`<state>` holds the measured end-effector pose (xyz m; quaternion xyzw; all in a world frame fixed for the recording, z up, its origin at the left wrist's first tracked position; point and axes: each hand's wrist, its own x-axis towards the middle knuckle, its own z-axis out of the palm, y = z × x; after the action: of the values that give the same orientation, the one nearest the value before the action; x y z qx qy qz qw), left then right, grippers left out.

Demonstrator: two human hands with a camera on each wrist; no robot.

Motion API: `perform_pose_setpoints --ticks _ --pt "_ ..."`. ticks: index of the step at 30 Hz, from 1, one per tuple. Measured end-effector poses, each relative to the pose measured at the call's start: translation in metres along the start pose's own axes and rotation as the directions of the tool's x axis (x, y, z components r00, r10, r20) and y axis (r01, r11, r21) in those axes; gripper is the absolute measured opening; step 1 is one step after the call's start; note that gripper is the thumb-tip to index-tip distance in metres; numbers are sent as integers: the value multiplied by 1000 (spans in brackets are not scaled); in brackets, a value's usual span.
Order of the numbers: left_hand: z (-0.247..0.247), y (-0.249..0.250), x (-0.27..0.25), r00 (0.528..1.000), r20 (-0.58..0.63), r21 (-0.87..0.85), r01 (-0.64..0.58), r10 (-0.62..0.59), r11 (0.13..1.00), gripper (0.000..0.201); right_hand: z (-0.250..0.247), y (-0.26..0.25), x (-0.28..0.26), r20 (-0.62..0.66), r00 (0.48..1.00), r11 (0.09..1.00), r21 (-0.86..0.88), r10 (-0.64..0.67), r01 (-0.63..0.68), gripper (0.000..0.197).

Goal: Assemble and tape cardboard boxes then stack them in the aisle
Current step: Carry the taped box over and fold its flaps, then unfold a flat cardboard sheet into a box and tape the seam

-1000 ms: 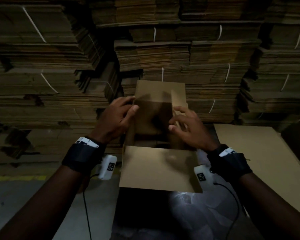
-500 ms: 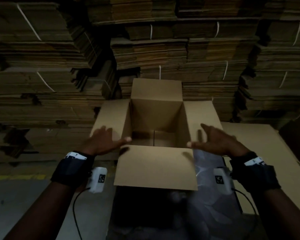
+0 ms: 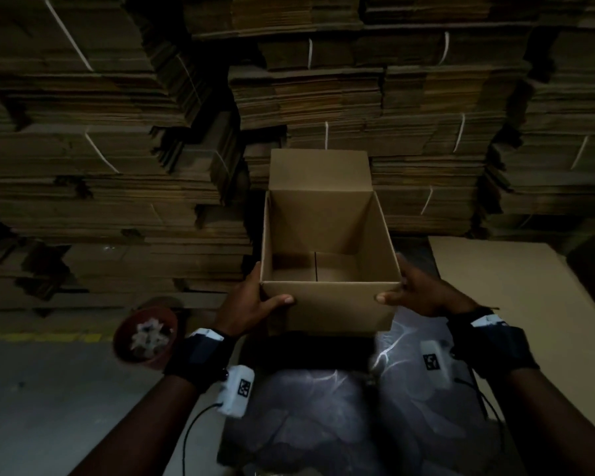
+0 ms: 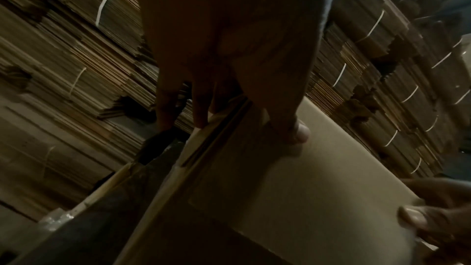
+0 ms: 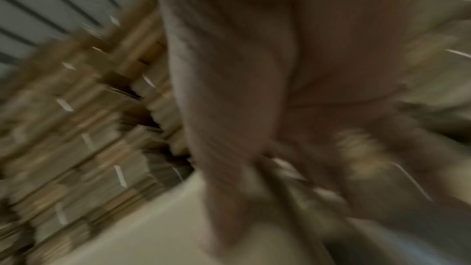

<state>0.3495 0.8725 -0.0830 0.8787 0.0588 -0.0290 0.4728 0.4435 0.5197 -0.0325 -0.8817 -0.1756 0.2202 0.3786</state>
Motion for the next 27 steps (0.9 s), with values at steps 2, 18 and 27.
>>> perform_pose_setpoints --ticks 2,18,27 --pt "9 4 1 1000 -18 8 21 -21 1000 109 -7 -13 11 -4 980 939 -287 197 -190 121" --pt "38 -25 -63 907 -385 34 198 -170 980 94 107 -149 65 175 960 855 -440 -218 275 26" --pt "59 0 -73 929 -242 -130 256 -281 958 106 74 -153 45 200 937 893 -299 -287 337 28"
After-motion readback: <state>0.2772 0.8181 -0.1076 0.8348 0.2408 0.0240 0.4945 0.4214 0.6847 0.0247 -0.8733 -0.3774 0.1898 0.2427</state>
